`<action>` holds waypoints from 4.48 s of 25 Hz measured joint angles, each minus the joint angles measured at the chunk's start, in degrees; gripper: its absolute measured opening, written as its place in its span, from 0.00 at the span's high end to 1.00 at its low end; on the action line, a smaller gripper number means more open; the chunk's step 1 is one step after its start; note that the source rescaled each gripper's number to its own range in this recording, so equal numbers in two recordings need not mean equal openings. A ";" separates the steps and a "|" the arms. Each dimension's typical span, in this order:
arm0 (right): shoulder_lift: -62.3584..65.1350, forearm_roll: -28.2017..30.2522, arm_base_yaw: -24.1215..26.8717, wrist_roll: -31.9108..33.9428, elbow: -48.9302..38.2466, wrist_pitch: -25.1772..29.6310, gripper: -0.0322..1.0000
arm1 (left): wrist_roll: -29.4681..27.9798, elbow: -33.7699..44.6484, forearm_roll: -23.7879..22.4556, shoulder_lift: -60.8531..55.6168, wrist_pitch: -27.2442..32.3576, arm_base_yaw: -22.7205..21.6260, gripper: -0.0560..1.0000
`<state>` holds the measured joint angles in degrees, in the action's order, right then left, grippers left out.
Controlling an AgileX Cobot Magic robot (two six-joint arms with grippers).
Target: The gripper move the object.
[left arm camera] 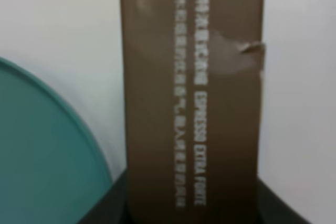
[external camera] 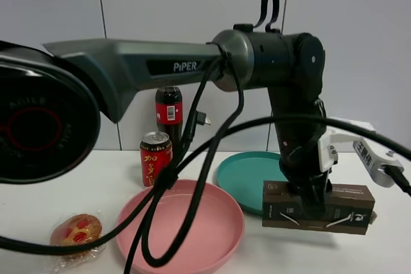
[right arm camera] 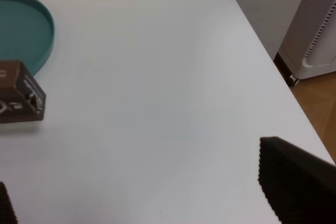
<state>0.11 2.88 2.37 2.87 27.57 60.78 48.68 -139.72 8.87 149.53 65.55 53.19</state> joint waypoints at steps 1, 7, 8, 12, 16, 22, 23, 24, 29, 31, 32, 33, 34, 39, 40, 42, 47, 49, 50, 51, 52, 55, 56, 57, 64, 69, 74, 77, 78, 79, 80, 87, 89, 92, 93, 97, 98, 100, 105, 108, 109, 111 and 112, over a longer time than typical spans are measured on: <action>0.00 0.00 0.00 0.00 0.00 0.00 0.00 | -0.87 0.00 0.00 0.78 -0.53 0.00 0.95; 0.00 0.00 0.00 0.00 0.00 0.00 0.00 | -0.41 0.00 -0.44 4.11 -2.46 0.00 0.95; 0.00 0.00 0.00 0.00 0.00 0.00 0.00 | -0.15 0.00 -0.80 4.11 -2.89 0.00 0.95; 0.00 0.00 0.00 0.00 0.00 0.00 0.00 | 0.52 0.00 -2.25 4.11 -4.16 0.00 0.95; 0.00 0.00 0.00 0.00 0.00 0.00 0.00 | 0.57 0.00 -2.52 4.11 -4.26 0.00 0.95; 0.00 0.00 0.00 0.00 0.00 0.00 0.00 | 0.63 0.00 -2.54 4.11 -2.60 0.00 0.81; 0.00 0.00 0.00 0.00 0.00 0.00 0.00 | 0.63 0.00 -2.54 4.11 -2.31 0.00 0.71; 0.00 0.00 0.00 0.00 0.00 0.00 0.00 | 0.34 0.00 -2.54 4.11 -1.84 0.00 0.59; 0.00 0.00 0.00 0.00 0.00 0.00 0.00 | -3.86 -0.63 -4.15 3.12 -0.10 0.00 0.15; 0.00 0.00 0.00 0.00 0.00 0.00 0.00 | -6.49 -2.56 -5.73 2.25 2.55 0.00 0.10; 0.00 0.00 0.00 0.00 0.00 0.00 0.00 | -8.20 -4.35 -6.84 1.49 3.22 0.00 0.09; 0.00 0.00 0.00 0.00 0.00 0.00 0.00 | -10.41 -5.71 -7.71 0.53 3.47 0.00 0.08; 0.00 0.00 0.00 0.00 0.00 0.00 0.00 | -12.60 -7.32 -8.87 -1.00 3.52 -0.07 0.08; 0.00 0.00 0.00 0.00 0.00 0.00 0.00 | -22.46 -13.07 -14.64 -13.02 3.58 -2.03 0.08; 0.00 0.00 0.00 0.00 0.00 0.00 0.00 | -23.30 -13.33 -16.28 -16.08 3.58 -2.86 0.08; 0.00 0.00 0.00 0.00 0.00 0.00 0.00 | -24.26 -13.32 -19.20 -21.45 3.58 -4.93 0.08; 0.00 0.00 0.00 0.00 0.00 0.00 0.00 | -29.05 -7.58 -21.89 -34.76 3.64 -12.58 0.08; 0.00 0.00 0.00 0.00 0.00 0.00 0.00 | -30.21 -2.01 -21.98 -41.13 3.64 -16.38 0.08; 0.00 0.00 0.00 0.00 0.00 0.00 0.00 | -30.61 1.58 -21.98 -43.86 3.64 -18.11 0.08; 0.00 0.00 0.00 0.00 0.00 0.00 0.00 | -30.95 5.45 -21.98 -47.18 3.64 -20.30 0.08; 0.00 0.00 0.00 0.00 0.00 0.00 0.00 | -31.11 9.56 -22.03 -50.48 3.64 -23.04 0.08; 0.00 0.00 0.00 0.00 0.00 0.00 0.00 | -32.68 21.91 -21.95 -60.44 3.71 -30.43 0.08; 0.00 0.00 0.00 0.00 0.00 0.00 0.00 | -33.33 25.57 -21.82 -63.28 3.71 -32.85 0.08; 0.00 0.00 0.00 0.00 0.00 0.00 0.00 | -34.09 29.88 -21.31 -66.65 3.71 -35.87 0.08; 0.00 0.00 0.00 0.00 0.00 0.00 0.00 | -37.58 58.34 -14.75 -90.35 3.78 -52.44 0.08; 0.00 0.00 0.00 0.00 0.00 0.00 0.00 | -38.67 75.00 -13.35 -110.32 3.76 -56.09 0.08; 0.00 0.00 0.00 0.00 0.00 0.00 0.00 | -42.67 90.95 -13.12 -130.04 2.70 -56.16 0.08; 0.00 0.00 0.00 0.00 0.00 0.00 0.00 | -43.75 98.92 -13.12 -142.96 3.33 -56.16 0.08; 0.00 0.00 0.00 0.00 0.00 0.00 0.00 | -44.68 100.09 -13.12 -145.15 3.38 -56.16 0.08; 0.00 0.00 0.00 0.00 0.00 0.00 0.00 | -45.82 101.33 -13.12 -147.42 3.40 -56.16 0.08; 0.00 0.00 0.00 0.00 0.00 0.00 0.00 | -47.52 102.23 -13.12 -148.89 3.62 -56.16 0.08; 0.00 0.00 0.00 0.00 0.00 0.00 0.00 | -50.06 108.52 -12.81 -149.84 1.15 -56.24 0.08; 0.00 0.00 0.00 0.00 0.00 0.00 0.00 | -49.29 109.29 -12.49 -149.91 -1.97 -56.24 0.08; 0.00 0.00 0.00 0.00 0.00 0.00 0.00 | -49.22 110.76 -12.26 -149.93 -4.21 -56.24 0.08; 0.00 0.00 0.00 0.00 0.00 0.00 0.00 | -49.22 110.75 -12.26 -149.93 -4.46 -56.24 0.08; 0.00 0.00 0.00 0.00 0.00 0.00 0.00 | -49.22 110.75 -12.26 -149.93 -4.98 -56.24 0.08; 0.00 0.00 0.00 0.00 0.00 0.00 0.00 | -49.22 110.75 -12.26 -149.93 -4.98 -56.24 0.08; 0.00 0.00 0.00 0.00 0.00 0.00 0.00 | -49.49 110.75 -12.26 -149.93 -4.98 -56.24 0.08; 0.00 0.00 0.00 0.00 0.00 0.00 0.00 | -50.75 110.75 -12.26 -149.93 -4.98 -56.24 0.08; 0.00 0.00 0.00 0.00 0.00 0.00 0.00 | -50.75 110.75 -12.26 -149.93 -4.98 -56.24 0.08; 0.00 0.00 0.00 0.00 0.00 0.00 0.00 | -50.75 110.75 -12.26 -149.93 -4.98 -56.24 0.08; 0.00 0.00 0.00 0.00 0.00 0.00 0.00 | -50.75 110.75 -12.15 -149.93 -4.98 -56.24 0.08; 0.00 0.00 0.00 0.00 0.00 0.00 0.00 | -50.75 110.75 -12.13 -149.93 -4.98 -56.24 0.08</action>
<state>0.11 2.88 2.37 2.87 27.57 60.78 -2.07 -28.97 -3.25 -0.41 60.57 -3.05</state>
